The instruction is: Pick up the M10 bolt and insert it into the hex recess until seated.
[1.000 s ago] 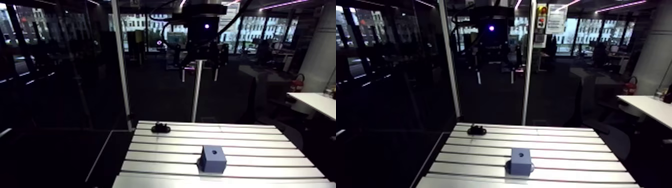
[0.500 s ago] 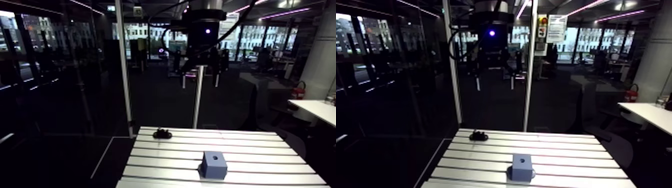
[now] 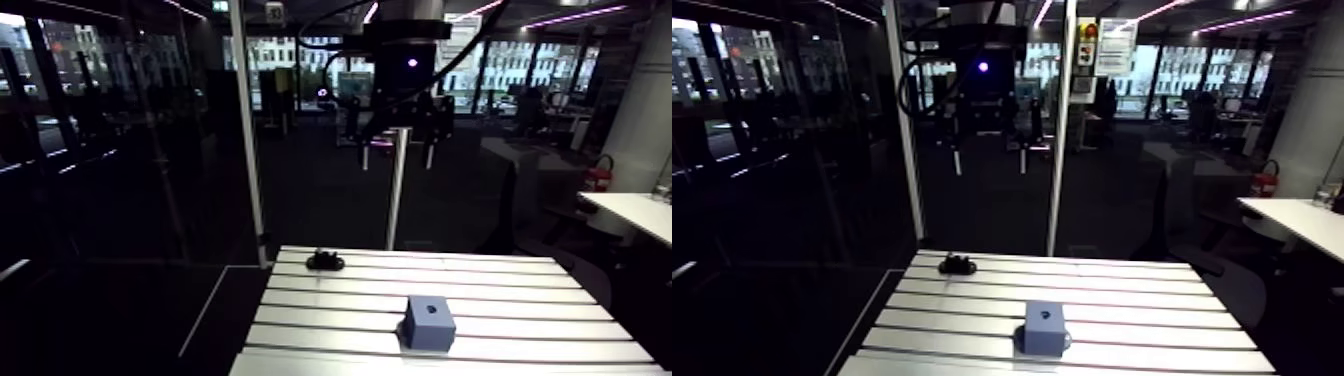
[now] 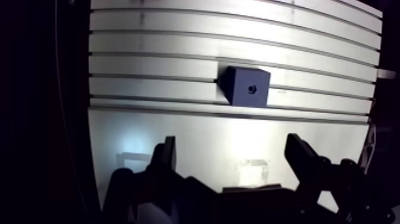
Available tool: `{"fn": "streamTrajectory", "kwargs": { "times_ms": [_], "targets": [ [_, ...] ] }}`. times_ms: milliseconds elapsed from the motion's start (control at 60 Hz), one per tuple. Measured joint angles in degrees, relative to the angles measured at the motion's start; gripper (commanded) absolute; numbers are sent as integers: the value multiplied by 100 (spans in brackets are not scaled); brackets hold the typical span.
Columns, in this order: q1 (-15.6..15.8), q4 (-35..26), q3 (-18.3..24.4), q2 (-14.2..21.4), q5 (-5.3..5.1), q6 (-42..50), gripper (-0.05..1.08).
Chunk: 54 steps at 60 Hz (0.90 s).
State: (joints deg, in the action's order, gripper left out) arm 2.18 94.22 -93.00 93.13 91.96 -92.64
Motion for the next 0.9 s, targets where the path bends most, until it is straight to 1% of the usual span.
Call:
{"fn": "streamTrajectory", "kwargs": {
  "times_ms": [350, 617, 750, 900],
  "targets": [
    [291, 893, -73, -573, -5, 324, 1],
    [498, 1717, -210, -1001, 47, 645, 1],
    [556, 2185, -334, -1182, 82, 814, 1],
    [593, 2780, -478, -1357, 89, 923, 1]
  ]
}}
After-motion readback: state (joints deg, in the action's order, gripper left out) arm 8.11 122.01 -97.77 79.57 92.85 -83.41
